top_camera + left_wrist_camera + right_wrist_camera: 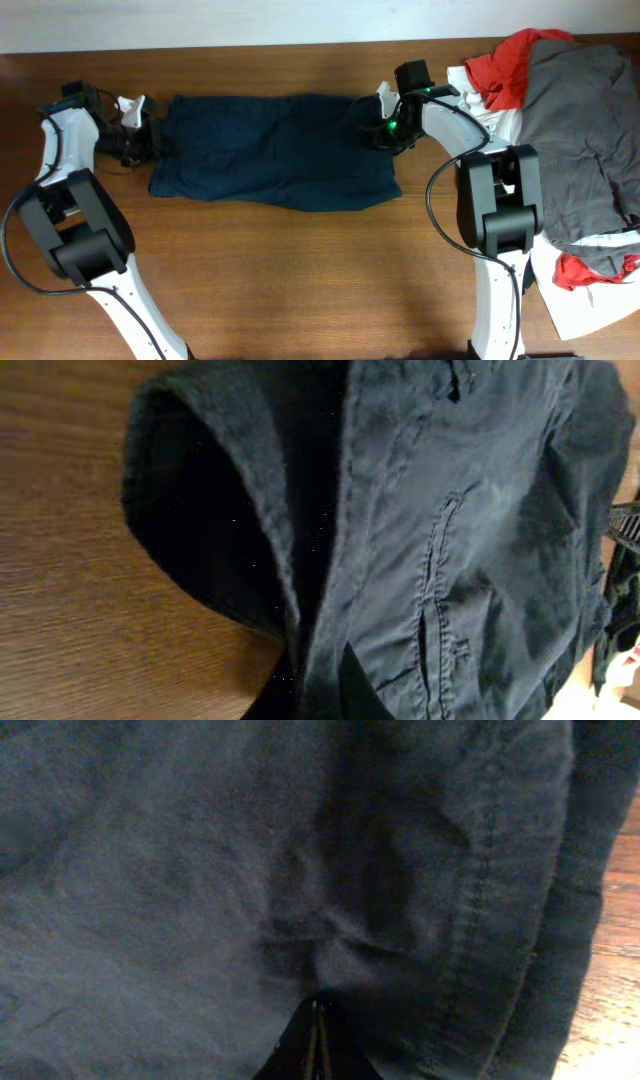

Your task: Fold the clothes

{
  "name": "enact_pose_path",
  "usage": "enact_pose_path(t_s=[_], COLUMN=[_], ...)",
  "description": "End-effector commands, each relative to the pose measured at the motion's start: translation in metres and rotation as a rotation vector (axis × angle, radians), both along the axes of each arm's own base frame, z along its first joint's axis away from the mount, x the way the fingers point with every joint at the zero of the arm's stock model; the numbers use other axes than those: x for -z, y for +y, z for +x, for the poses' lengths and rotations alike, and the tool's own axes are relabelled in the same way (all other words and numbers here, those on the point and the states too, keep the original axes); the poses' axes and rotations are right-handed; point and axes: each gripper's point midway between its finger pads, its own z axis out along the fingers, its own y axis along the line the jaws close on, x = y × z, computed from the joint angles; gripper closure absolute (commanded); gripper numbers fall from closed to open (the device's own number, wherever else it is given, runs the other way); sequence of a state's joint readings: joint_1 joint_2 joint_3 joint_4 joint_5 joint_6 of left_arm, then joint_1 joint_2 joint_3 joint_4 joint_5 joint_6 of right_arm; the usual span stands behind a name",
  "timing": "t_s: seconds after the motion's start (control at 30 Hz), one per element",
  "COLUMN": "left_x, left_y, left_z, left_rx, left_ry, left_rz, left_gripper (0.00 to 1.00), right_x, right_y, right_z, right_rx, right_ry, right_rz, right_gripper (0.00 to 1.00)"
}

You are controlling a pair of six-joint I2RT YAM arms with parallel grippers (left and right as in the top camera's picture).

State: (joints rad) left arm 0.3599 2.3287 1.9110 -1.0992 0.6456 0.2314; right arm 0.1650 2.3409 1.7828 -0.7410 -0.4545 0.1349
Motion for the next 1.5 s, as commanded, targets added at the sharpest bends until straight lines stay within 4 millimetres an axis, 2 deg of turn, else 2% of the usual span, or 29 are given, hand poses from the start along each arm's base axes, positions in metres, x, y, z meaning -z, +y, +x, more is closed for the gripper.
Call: enact_pose_path(t_s=[0.0,0.1,0.17,0.2,0.37,0.4,0.5,0.97,1.17,1.47], left_x=[-0.054,-0.073,-0.079,-0.090,-0.120,-0.133,-0.146,-0.134,-0.133,-0.133], left_y=[0.000,-0.001,0.008,0.015,0.022,0.021,0.006,-0.100,-0.115,-0.124], left_z=[0.010,0.010,0.008,0.004,0.000,-0.001,-0.001,0.004,0.001,-0.002], left_rx=[0.018,0.027,0.019,0.006,-0.017,-0.018,0.010,0.262,0.294,0.317], left_ry=[-0.124,-0.158,-0.159,-0.167,-0.227,-0.255,-0.286,-0.289,-0.290,-0.286], left_rz=[0.061,0.127,0.204,0.254,0.278,0.286,0.292,0.446,0.440,0.436], left_gripper=[1.00,1.00,0.99,1.00,0.99,1.00,0.99,0.99,0.99,0.99], right_x=[0.024,0.023,0.023,0.025,0.026,0.025,0.025,0.026,0.027,0.027], right_y=[-0.002,0.006,0.012,0.017,0.025,0.026,0.027,0.031,0.032,0.032], right_z=[-0.009,-0.010,-0.011,-0.013,-0.015,-0.015,-0.014,-0.016,-0.017,-0.016], right_rx=[0.014,0.005,-0.001,0.004,0.000,-0.002,0.011,0.004,0.002,0.002], right_ry=[0.062,0.057,0.057,0.063,0.063,0.060,0.060,0.067,0.068,0.065], right_rz=[-0.024,-0.025,-0.024,-0.036,-0.045,-0.044,-0.040,-0.041,-0.042,-0.041], right_gripper=[0.96,0.96,0.96,0.96,0.96,0.96,0.96,0.96,0.96,0.96])
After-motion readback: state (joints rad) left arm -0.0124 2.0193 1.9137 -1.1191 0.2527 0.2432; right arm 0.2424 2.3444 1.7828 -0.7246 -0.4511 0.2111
